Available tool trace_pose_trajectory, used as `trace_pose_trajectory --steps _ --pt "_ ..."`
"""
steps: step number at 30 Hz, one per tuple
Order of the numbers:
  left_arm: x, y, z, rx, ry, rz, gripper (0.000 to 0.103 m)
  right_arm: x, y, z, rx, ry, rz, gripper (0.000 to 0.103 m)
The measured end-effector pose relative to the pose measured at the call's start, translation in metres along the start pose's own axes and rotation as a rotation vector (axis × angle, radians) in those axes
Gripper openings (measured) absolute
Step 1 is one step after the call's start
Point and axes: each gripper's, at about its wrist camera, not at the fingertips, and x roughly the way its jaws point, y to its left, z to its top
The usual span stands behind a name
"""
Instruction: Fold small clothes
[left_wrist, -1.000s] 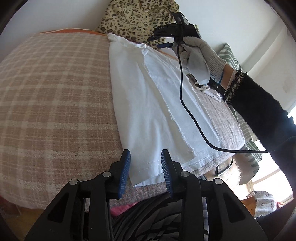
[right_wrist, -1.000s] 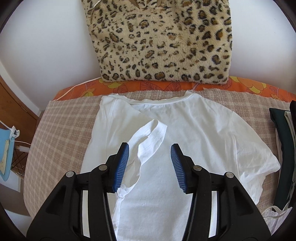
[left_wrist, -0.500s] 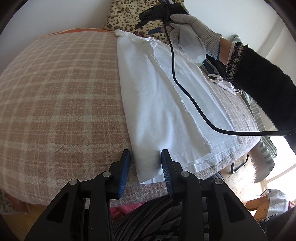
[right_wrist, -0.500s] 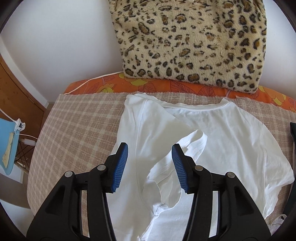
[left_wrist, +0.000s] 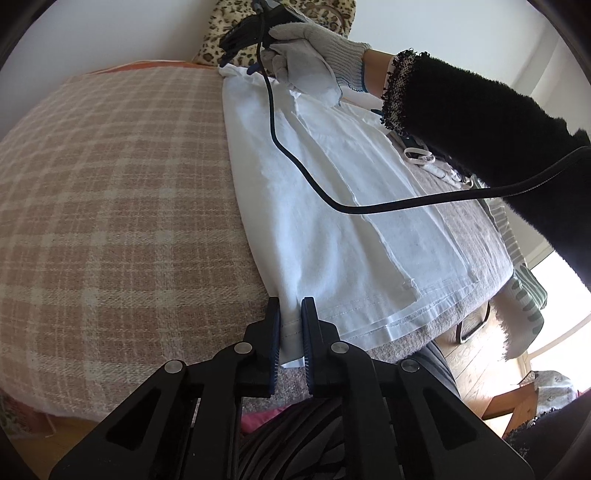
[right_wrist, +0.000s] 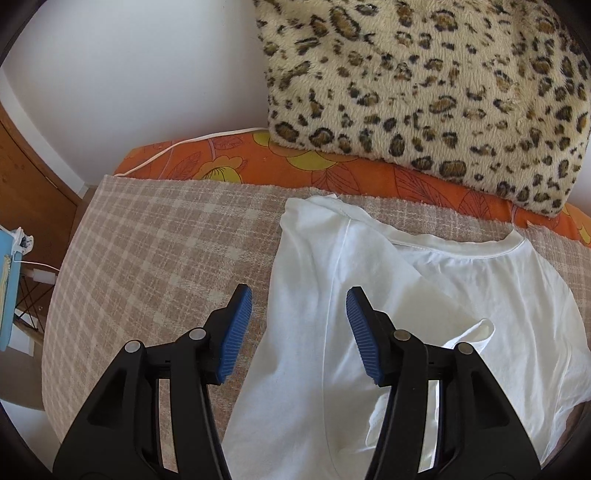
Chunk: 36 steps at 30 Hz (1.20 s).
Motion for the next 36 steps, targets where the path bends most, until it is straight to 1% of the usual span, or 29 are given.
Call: trace_pose_trajectory --steps 2,3,4,5,6,7,9,10,11,13,15,16,17,20,21,22,24,26,27,28,29,30,33,36 --pt "0.0 0.001 -0.001 -0.004 -0.005 -0.015 0.008 0.012 0.006 -0.001 -0.022 0.024 -0.035 0.055" --pt "-0.001 0.003 -0.002 -0.009 -0.008 -0.023 0.007 0.016 0.008 -0.002 -0.029 0.031 -0.05 0.044" --pt "-0.001 0.004 -0.002 -0.018 -0.011 -0.034 0.007 0.019 0.01 -0.003 -0.041 0.03 -0.088 0.039" --pt "-0.001 0.006 -0.001 -0.029 -0.015 -0.047 0.006 0.02 0.012 -0.004 -0.056 0.021 -0.12 0.029" --pt "-0.003 0.01 -0.002 -0.044 -0.023 -0.064 0.006 0.019 0.012 -0.004 -0.06 0.018 -0.13 0.017" --pt "-0.005 0.012 -0.003 -0.061 -0.032 -0.081 0.006 0.018 0.011 -0.003 -0.05 0.018 -0.128 0.01" --pt "-0.011 0.024 -0.006 -0.13 -0.061 -0.137 0.006 0.013 0.006 0.002 -0.002 0.02 -0.08 0.005" --pt "-0.014 0.029 -0.008 -0.161 -0.072 -0.153 0.005 0.008 0.003 0.005 0.014 0.012 -0.07 0.005" --pt "-0.015 0.034 -0.011 -0.187 -0.077 -0.151 0.005 0.006 0.004 0.008 0.021 0.002 -0.071 0.005" --pt "-0.018 0.04 -0.017 -0.206 -0.083 -0.126 0.005 0.004 0.006 0.011 0.035 0.002 -0.059 0.005" --pt "-0.021 0.042 -0.019 -0.22 -0.08 -0.096 0.005 0.008 0.013 0.01 0.014 0.013 -0.085 0.005" --pt "-0.023 0.038 -0.017 -0.207 -0.084 -0.084 0.005 0.011 0.019 0.009 -0.006 0.016 -0.1 0.005" --pt "-0.024 0.032 -0.015 -0.181 -0.091 -0.066 0.006 0.013 0.021 0.008 -0.018 0.018 -0.106 0.005" --pt "-0.024 0.003 -0.001 -0.062 -0.115 -0.026 0.022 0.017 0.021 0.006 -0.017 0.031 -0.097 0.005" --pt "-0.022 -0.006 0.002 -0.019 -0.112 -0.009 0.033 0.018 0.021 0.006 -0.014 0.035 -0.094 0.005" --pt "-0.018 -0.012 0.004 0.015 -0.108 0.01 0.037 0.018 0.021 0.006 -0.01 0.039 -0.086 0.005" --pt "-0.007 -0.023 0.009 0.065 -0.081 0.04 0.037 0.017 0.019 0.007 -0.01 0.039 -0.081 0.006" --pt "0.003 -0.022 0.011 0.088 -0.055 0.05 0.037 0.018 0.018 0.008 -0.011 0.044 -0.079 0.006" --pt "0.009 -0.021 0.012 0.096 -0.039 0.057 0.036 0.017 0.016 0.007 -0.013 0.047 -0.073 0.006" --pt "0.013 -0.021 0.011 0.101 -0.03 0.064 0.023 0.017 0.015 0.007 -0.017 0.048 -0.072 0.005" --pt "0.012 -0.017 0.011 0.107 -0.045 0.071 0.015 0.017 0.015 0.007 -0.019 0.05 -0.071 0.005" --pt "0.012 -0.014 0.011 0.103 -0.043 0.056 0.006 0.018 0.014 0.006 -0.022 0.053 -0.07 0.005" --pt "0.006 0.005 0.011 0.019 -0.06 -0.017 0.004 0.019 0.015 0.005 -0.035 0.054 -0.072 0.006" --pt "-0.007 0.02 0.006 -0.067 -0.102 -0.056 0.003 0.018 0.017 0.004 -0.031 0.05 -0.068 0.005"
